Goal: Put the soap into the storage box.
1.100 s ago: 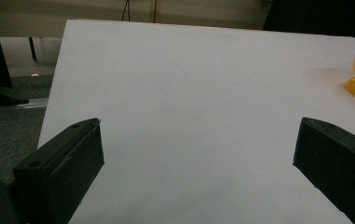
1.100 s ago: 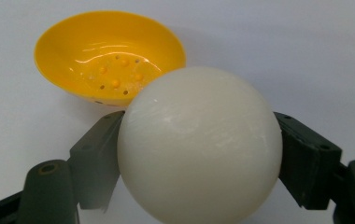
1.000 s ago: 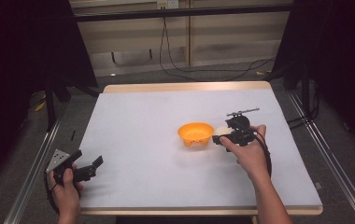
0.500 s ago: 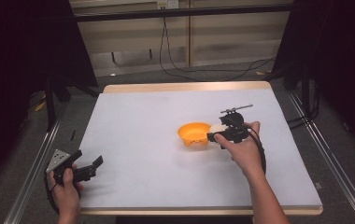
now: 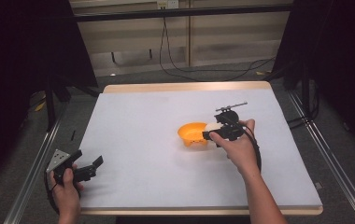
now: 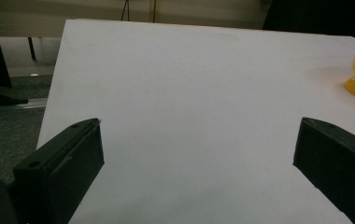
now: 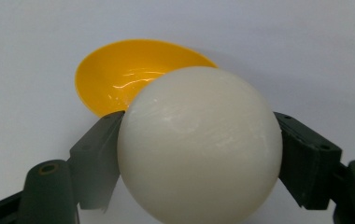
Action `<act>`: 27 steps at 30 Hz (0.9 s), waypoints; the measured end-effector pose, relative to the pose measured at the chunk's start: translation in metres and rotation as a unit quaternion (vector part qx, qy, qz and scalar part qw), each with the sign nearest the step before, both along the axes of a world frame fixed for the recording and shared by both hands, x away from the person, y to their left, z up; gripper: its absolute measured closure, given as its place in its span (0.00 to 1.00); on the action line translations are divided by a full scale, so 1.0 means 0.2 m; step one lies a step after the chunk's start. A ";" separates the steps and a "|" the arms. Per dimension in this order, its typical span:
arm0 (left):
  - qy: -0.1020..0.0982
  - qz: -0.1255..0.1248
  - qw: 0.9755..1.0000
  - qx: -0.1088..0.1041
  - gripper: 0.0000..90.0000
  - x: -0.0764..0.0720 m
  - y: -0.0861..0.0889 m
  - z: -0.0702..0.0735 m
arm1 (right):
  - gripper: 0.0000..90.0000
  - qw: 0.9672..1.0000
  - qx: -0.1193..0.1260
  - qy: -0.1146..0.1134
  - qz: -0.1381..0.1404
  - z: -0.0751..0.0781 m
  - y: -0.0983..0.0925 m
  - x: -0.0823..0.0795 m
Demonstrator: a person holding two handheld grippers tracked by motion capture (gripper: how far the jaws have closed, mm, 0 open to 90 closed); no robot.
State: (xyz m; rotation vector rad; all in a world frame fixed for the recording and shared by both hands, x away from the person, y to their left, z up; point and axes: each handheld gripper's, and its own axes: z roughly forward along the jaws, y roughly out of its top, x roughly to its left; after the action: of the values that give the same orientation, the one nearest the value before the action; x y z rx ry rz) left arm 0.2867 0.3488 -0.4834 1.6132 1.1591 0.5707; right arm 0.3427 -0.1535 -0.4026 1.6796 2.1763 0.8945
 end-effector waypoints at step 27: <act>-0.001 -0.001 1.000 0.004 0.02 0.00 0.00 0.00 | 0.26 1.000 0.004 0.000 0.018 0.02 0.11 0.07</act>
State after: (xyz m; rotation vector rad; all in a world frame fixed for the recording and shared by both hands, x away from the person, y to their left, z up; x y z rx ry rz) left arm 0.2870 0.3491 -0.4833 1.6196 1.1549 0.5757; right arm 0.3563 -0.1322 -0.3988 1.6499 2.2124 0.9120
